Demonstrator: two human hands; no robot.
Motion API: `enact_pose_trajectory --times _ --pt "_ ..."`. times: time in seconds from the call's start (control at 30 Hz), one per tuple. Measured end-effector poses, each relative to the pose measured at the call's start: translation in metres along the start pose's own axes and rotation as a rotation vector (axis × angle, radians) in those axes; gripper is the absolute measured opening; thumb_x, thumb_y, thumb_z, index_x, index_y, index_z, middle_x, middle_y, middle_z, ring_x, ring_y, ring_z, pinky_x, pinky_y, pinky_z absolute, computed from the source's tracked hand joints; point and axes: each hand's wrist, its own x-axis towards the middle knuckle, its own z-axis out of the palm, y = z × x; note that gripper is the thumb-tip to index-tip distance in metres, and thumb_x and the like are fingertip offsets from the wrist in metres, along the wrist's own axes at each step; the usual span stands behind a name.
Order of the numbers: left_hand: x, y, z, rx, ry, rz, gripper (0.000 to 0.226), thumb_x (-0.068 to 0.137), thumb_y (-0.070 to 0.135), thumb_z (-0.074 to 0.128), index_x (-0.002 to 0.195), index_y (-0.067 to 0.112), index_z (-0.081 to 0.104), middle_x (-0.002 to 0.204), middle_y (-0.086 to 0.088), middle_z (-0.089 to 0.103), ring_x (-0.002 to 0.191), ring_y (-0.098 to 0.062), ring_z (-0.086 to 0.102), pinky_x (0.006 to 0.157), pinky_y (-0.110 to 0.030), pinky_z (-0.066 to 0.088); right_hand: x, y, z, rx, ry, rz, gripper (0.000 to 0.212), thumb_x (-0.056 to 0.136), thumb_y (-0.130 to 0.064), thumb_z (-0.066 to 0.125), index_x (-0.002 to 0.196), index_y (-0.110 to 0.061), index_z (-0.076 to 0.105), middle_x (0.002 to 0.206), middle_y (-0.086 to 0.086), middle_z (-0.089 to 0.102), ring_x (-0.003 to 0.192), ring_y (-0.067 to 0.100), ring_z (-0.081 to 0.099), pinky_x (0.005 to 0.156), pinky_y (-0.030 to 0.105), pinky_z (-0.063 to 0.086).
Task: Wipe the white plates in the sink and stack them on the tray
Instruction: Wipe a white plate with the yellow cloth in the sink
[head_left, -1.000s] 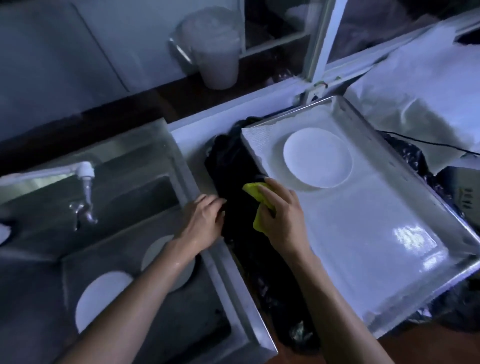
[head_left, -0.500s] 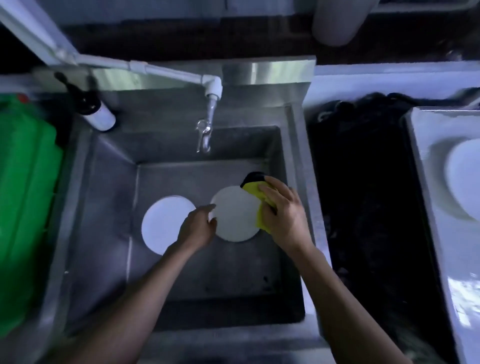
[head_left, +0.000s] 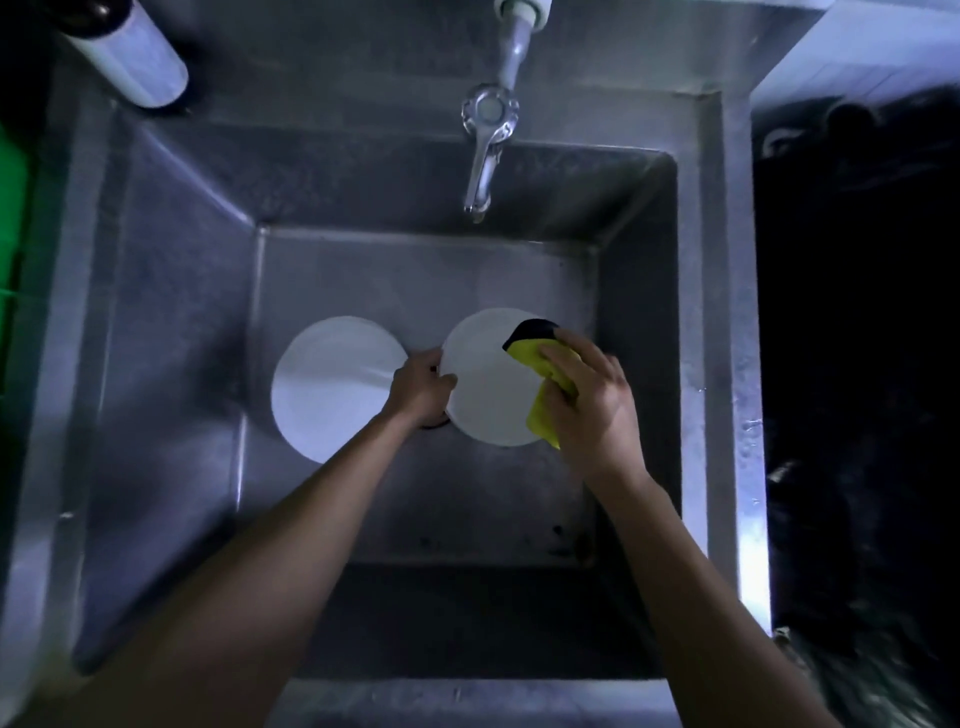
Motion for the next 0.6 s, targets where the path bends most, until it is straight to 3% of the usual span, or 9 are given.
enact_pose_trajectory --times 0.17,0.33,0.43,0.53,0.6 --pt "0.007 -0.004 0.006 0.013 -0.002 -0.004 0.035 0.089 0.01 0.057 0.121 0.015 0.071 0.116 -0.008 0.073 0.107 -0.029 0.065 0.094 -0.04 0.052 -0.002 0.011 0.011 -0.021 0.016 -0.004 0.06 0.079 0.002 0.059 0.127 -0.034 0.06 0.14 -0.01 0.054 0.107 0.019 0.053 0.094 0.017 0.036" --pt "0.011 -0.003 0.006 -0.159 0.05 -0.072 0.036 0.085 0.002 0.062 0.115 0.018 0.074 0.114 -0.004 0.074 0.108 -0.027 0.066 0.099 -0.046 0.053 -0.004 0.018 0.013 -0.03 0.007 0.034 0.057 0.081 0.0 0.06 0.128 -0.033 0.06 0.141 -0.012 0.052 0.109 0.022 0.054 0.095 0.003 0.027" --pt "0.01 0.002 0.007 -0.221 0.075 -0.108 0.036 0.08 0.005 0.063 0.11 0.022 0.073 0.112 -0.003 0.073 0.108 -0.028 0.066 0.099 -0.048 0.052 -0.008 0.021 0.01 -0.028 0.027 0.035 0.057 0.08 0.002 0.061 0.126 -0.03 0.062 0.14 -0.01 0.054 0.109 0.022 0.054 0.096 0.003 0.028" --pt "0.01 0.006 0.01 -0.274 0.104 -0.144 0.041 0.076 0.011 0.065 0.117 0.015 0.071 0.11 -0.001 0.07 0.109 -0.029 0.065 0.1 -0.048 0.052 -0.014 0.022 0.007 -0.04 0.028 0.046 0.055 0.079 0.003 0.062 0.126 -0.026 0.064 0.14 -0.007 0.056 0.109 0.026 0.055 0.095 0.009 0.032" --pt "0.01 0.009 0.013 -0.319 0.112 -0.167 0.035 0.079 0.007 0.066 0.112 0.018 0.072 0.106 0.001 0.069 0.108 -0.028 0.065 0.1 -0.049 0.052 -0.017 0.021 0.006 -0.039 0.027 0.042 0.056 0.079 0.003 0.062 0.126 -0.027 0.063 0.14 -0.007 0.056 0.109 0.026 0.055 0.096 0.004 0.029"
